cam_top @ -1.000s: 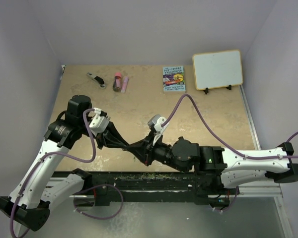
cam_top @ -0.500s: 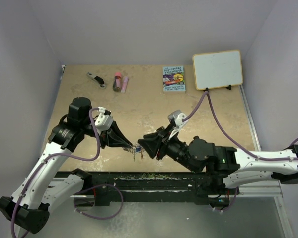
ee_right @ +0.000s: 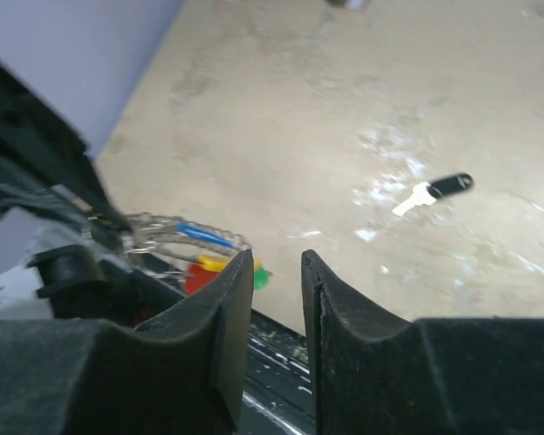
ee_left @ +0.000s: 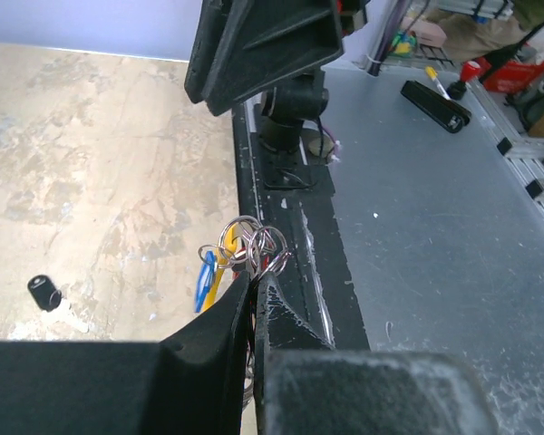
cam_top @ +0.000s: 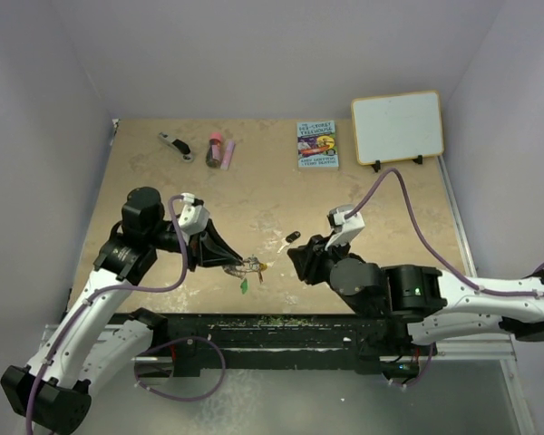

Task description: Put the keys on the keyring

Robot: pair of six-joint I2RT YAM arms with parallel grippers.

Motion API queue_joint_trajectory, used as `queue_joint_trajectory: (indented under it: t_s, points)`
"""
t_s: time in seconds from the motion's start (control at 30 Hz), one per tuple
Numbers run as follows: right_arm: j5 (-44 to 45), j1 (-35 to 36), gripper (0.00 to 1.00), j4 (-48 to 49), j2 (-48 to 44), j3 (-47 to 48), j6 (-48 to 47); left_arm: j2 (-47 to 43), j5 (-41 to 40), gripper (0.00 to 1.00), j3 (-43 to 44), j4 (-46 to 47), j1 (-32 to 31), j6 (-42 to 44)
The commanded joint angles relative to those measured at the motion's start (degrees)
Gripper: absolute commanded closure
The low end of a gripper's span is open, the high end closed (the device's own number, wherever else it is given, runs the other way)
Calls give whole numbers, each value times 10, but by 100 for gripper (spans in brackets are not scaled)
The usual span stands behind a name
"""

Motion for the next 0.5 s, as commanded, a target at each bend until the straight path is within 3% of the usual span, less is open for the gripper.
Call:
queue_joint_trajectory:
  t_s: [0.0,0.2,0.33,0.47]
  points:
    - [-9,-71,70,-105,-3,-7,111,-17,-24,96,-18,73,15,-65]
    - [-217,-264,70,-36,50,-58,65,-34,-57,96,-31,89,24,-98]
    - [-275,-331,70,-10,141,-37,31,-53,-95,96,-46,99,31,-114]
    - [-323,-377,80,52,219,-23,-28,-67,-107,96,-66,127,42,-136]
